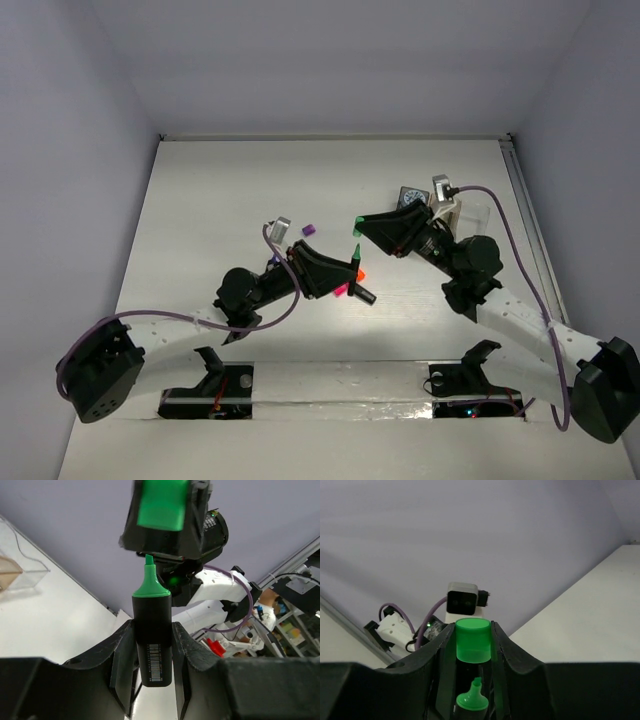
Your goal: Sort the stationery into containers
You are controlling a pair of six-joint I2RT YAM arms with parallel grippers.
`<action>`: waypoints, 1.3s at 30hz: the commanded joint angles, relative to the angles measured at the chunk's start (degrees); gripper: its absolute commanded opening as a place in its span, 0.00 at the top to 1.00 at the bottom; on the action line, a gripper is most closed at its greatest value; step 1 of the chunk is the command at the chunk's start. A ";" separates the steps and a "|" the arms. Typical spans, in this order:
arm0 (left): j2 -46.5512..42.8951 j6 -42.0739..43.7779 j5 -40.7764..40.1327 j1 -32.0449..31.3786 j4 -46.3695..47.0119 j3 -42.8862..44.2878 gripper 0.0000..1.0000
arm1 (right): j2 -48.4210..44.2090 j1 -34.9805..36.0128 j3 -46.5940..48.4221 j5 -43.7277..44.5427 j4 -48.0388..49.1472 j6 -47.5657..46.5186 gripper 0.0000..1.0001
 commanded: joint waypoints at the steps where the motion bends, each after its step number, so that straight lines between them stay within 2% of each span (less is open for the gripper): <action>1: 2.02 -5.67 3.68 1.17 16.99 -1.55 0.98 | 1.95 -1.27 -0.63 -4.12 10.78 4.39 0.80; 7: 4.13 -8.32 4.82 2.22 22.98 -2.44 0.97 | 2.66 -1.80 -0.72 -5.89 12.90 5.54 0.80; 17: 3.08 -8.14 5.79 2.75 24.12 -1.65 0.97 | 2.74 -1.80 -3.36 -6.15 14.39 5.88 0.80; 22: 3.17 -9.28 6.06 2.75 27.37 -1.73 0.96 | 4.85 -2.94 -4.85 -8.17 20.53 9.57 0.80; 39: -0.17 -7.35 6.06 3.28 24.91 -1.38 0.96 | 6.96 -2.94 -7.14 -6.77 22.74 10.72 0.80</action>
